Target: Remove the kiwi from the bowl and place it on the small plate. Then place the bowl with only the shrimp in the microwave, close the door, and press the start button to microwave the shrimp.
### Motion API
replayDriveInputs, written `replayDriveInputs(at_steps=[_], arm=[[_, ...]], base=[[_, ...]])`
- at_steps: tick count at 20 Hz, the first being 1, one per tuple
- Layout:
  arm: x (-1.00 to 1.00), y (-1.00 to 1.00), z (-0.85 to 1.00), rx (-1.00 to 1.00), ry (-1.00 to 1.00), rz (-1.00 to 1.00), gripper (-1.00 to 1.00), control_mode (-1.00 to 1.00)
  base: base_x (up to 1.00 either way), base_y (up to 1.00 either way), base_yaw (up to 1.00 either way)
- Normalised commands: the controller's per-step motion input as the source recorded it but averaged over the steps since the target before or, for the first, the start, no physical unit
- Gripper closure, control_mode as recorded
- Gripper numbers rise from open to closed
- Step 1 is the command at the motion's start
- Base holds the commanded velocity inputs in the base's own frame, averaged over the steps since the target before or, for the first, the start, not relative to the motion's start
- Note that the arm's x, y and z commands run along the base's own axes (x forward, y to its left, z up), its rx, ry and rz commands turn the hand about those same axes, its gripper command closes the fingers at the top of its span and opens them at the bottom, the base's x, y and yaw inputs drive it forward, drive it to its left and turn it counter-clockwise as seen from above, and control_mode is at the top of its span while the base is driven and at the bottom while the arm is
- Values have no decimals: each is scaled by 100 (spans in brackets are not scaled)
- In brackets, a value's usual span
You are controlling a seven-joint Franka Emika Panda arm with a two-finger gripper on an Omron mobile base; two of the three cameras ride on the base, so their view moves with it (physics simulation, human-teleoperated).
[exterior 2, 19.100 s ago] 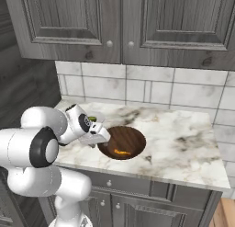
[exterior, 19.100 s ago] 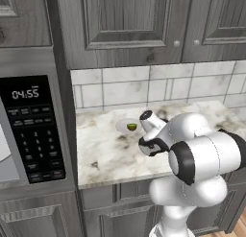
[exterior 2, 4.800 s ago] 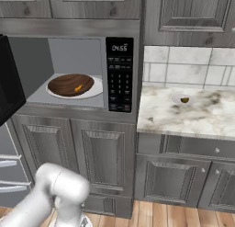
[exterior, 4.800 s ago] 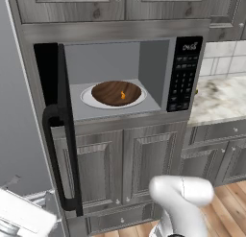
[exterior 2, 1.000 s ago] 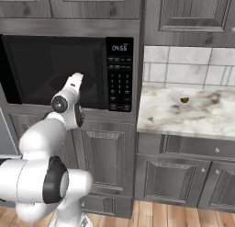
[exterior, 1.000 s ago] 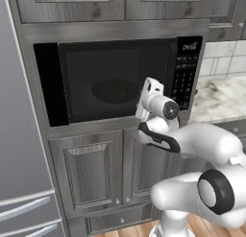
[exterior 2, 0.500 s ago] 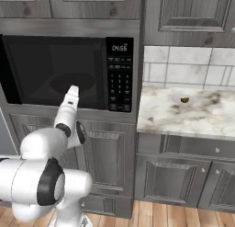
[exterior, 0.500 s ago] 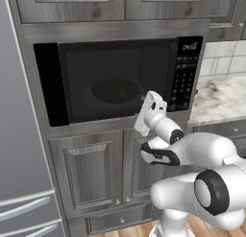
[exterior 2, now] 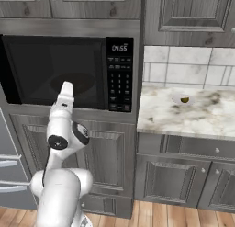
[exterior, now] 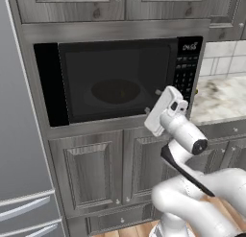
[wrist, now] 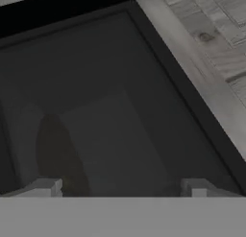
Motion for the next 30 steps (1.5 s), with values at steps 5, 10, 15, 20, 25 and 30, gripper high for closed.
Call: replayDriveInputs(at_steps=[5, 10, 15, 20, 25, 30], arm=[[-100, -75, 0, 15, 8, 3, -100, -100], [-75, -71, -19, 13, 28, 6, -100, -100], [-6, -31, -47, 3, 44, 17, -100, -100], [-20, -4, -4, 0, 24, 30, -100, -100], [-31, -1, 17, 0, 34, 24, -100, -100], [-50, 6, -9, -6, 29, 36, -100, -100]], base=[[0, 0, 0], [0, 0, 0], [0, 0, 0], [0, 0, 0], [0, 0, 0], [0, 0, 0]])
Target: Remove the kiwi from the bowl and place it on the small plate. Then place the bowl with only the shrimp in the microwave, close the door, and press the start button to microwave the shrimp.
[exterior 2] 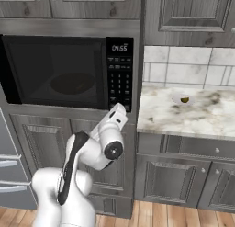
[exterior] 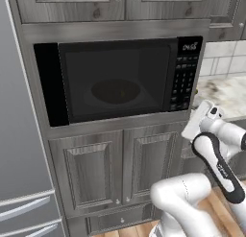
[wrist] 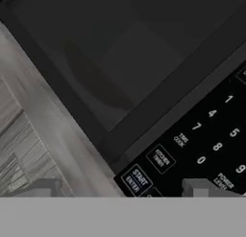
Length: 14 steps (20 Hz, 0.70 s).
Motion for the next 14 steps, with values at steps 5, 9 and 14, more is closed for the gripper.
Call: replayDriveInputs(at_steps=[5, 9, 14], arm=[[-22, 5, 1, -5, 13, 33, -100, -100], [0, 26, -8, -2, 4, 16, -100, -100], [19, 21, -1, -1, 4, -2, -100, -100]], base=[[0, 0, 0], [0, 0, 0], [0, 0, 0]])
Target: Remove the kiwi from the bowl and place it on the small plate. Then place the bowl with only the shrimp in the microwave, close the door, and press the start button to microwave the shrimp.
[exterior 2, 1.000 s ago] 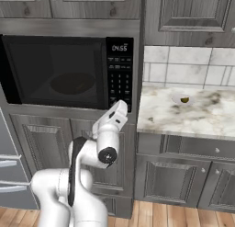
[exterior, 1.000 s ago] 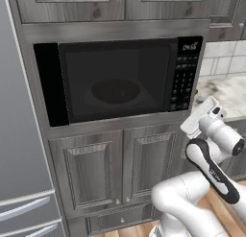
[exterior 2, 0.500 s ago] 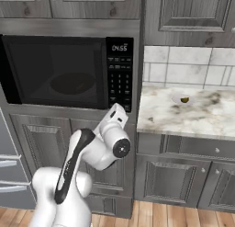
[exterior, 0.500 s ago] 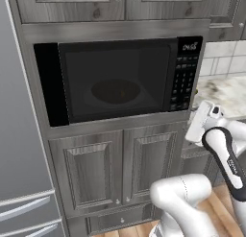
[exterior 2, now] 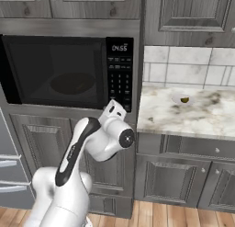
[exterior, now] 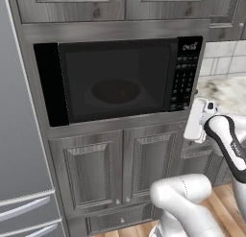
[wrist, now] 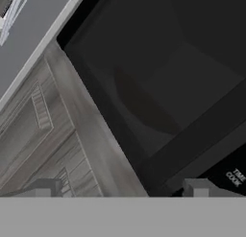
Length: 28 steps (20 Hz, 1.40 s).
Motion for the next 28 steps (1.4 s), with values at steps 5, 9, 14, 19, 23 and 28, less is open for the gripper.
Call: replayDriveInputs(at_steps=[5, 9, 14, 19, 23, 28], arm=[[27, 3, -11, 0, 10, -8, -100, -100], [30, 0, -21, 0, 12, -5, -100, -100], [25, 0, -21, 0, 11, 0, -100, -100], [29, 0, -22, 0, 7, 0, -100, -100], [30, 0, -18, 0, 5, 0, -100, -100], [29, 0, -18, 0, 1, 0, -100, -100]], base=[[0, 0, 0], [0, 0, 0], [0, 0, 0], [0, 0, 0], [0, 0, 0], [0, 0, 0]])
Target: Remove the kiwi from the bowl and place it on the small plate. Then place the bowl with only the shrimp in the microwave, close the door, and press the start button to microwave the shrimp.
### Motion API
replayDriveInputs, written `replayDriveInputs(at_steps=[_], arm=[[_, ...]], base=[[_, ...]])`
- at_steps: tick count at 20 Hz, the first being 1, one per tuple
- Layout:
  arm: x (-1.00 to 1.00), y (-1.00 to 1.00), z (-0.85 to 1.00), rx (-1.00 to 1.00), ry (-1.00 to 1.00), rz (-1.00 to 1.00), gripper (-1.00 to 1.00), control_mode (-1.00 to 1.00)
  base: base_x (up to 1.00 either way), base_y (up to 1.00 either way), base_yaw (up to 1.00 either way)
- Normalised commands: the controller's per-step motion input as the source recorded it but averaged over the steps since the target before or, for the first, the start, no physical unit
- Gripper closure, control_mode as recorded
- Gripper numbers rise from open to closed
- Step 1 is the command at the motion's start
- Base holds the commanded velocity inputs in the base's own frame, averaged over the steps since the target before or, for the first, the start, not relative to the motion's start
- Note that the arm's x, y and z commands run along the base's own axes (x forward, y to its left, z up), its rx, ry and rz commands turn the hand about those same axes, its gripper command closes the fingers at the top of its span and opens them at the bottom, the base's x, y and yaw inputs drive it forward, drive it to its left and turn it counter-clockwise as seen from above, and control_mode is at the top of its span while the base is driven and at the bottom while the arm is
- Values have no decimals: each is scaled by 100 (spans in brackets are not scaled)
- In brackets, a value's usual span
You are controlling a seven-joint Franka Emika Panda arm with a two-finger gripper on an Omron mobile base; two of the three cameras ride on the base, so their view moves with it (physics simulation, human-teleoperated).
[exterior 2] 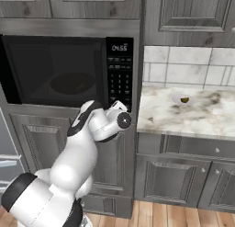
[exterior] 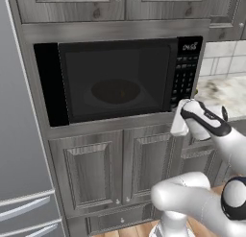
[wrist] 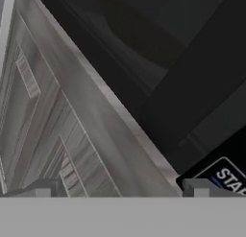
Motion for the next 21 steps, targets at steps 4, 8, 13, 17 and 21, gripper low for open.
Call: replayDriveInputs(at_steps=[4, 8, 13, 17, 21], arm=[[29, 0, -13, 0, 0, 0, -100, -100], [29, -1, -2, 0, 0, 0, -100, -100], [32, -10, 0, 0, 0, 0, -100, -100], [35, -1, -2, 0, 0, 0, -100, -100], [35, -2, 0, 0, 0, 0, -100, -100]], base=[[0, 0, 0], [0, 0, 0], [0, 0, 0], [0, 0, 0], [0, 0, 0]])
